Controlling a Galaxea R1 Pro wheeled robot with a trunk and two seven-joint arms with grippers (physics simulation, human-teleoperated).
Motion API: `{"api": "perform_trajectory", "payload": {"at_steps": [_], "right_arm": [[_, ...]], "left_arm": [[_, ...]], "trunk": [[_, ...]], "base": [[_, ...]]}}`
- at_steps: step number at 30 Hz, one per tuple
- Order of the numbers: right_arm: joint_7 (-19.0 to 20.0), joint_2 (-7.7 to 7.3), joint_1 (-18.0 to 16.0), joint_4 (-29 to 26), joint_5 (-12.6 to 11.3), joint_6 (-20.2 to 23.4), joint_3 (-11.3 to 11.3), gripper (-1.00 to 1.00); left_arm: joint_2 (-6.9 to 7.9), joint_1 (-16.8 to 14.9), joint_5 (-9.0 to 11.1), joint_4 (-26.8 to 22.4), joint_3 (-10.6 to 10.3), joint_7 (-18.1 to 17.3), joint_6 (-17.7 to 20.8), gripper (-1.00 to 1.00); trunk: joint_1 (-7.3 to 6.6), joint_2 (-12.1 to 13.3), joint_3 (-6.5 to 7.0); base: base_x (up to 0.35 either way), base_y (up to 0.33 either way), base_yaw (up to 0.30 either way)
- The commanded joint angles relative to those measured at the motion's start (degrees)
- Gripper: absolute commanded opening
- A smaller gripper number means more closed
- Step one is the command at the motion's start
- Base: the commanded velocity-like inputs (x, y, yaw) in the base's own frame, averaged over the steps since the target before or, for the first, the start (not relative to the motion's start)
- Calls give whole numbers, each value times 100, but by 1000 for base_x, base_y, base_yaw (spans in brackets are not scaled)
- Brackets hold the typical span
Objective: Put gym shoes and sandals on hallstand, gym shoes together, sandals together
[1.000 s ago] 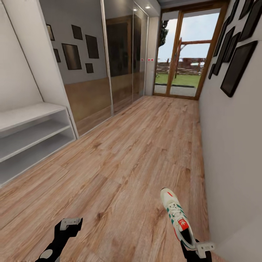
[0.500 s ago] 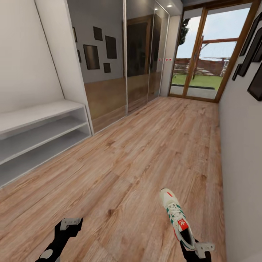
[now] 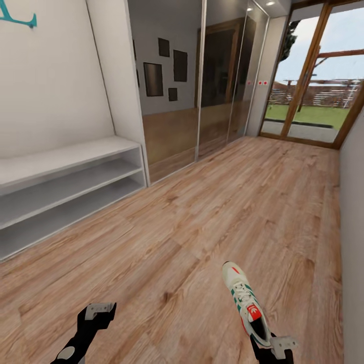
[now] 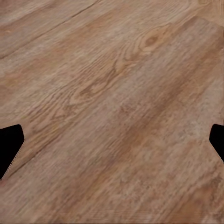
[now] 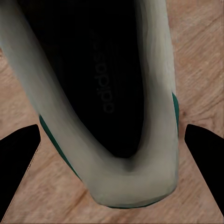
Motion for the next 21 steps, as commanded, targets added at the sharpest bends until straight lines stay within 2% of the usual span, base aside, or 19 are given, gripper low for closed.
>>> {"api": "perform_trajectory", "payload": {"at_steps": [1, 8, 21], "right_arm": [[46, 5, -3, 1, 36, -22, -41, -100], [45, 5, -3, 6, 36, -22, -41, -100], [46, 5, -3, 9, 36, -22, -41, -100]], "left_arm": [[5, -6, 60, 6, -44, -1, -23, 100], [4, -6, 65, 6, -44, -1, -23, 100], [-4, -6, 57, -24, -52, -16, -12, 100]], "trunk": [[1, -2, -5], [1, -2, -5], [1, -2, -5]], "base": [[200, -123, 278], [179, -116, 278], [12, -8, 278]]}}
